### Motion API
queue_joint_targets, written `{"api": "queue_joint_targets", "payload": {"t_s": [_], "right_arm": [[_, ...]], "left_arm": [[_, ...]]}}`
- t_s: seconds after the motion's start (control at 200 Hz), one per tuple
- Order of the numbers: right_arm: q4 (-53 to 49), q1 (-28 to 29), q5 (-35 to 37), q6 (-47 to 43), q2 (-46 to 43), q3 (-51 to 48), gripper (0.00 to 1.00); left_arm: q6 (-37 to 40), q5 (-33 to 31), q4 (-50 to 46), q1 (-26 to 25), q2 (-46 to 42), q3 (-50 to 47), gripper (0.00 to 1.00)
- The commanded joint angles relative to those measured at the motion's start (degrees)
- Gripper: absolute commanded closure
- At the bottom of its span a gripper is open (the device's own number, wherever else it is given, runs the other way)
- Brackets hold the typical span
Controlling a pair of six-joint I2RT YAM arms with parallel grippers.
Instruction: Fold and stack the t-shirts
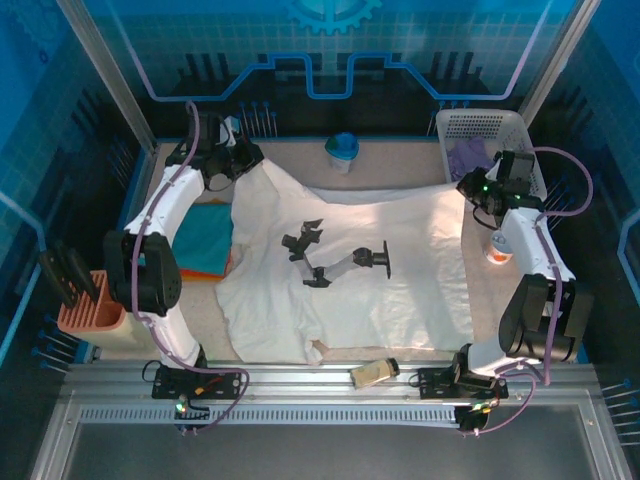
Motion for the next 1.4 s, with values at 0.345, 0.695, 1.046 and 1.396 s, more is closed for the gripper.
{"api": "queue_joint_targets", "payload": {"t_s": [0.345,0.695,1.046,1.396], "right_arm": [[-12.8,-2.3,0.4,-4.7,-6.3,-8.3,1.0],[-11.9,-2.4,2.4,-5.2,-4.8,-12.6,1.0],[-12.7,-3.1,4.1,-5.8,-2.3,-14.7,1.0],[-14.8,-3.9,3.8,-6.6,-7.4,-13.7,0.46]], "left_arm": [[-5.6,5.7,-9.3,0.5,-19.2,-18.4,1.0],[-9.4,5.1,-7.1,0.4,-28.5,-34.4,1.0],[-6.5,0.3,-9.5,0.4,-28.4,-37.9,1.0],[0.7,-7.0,-20.8,0.4,-30.3,-39.3,0.6]]}}
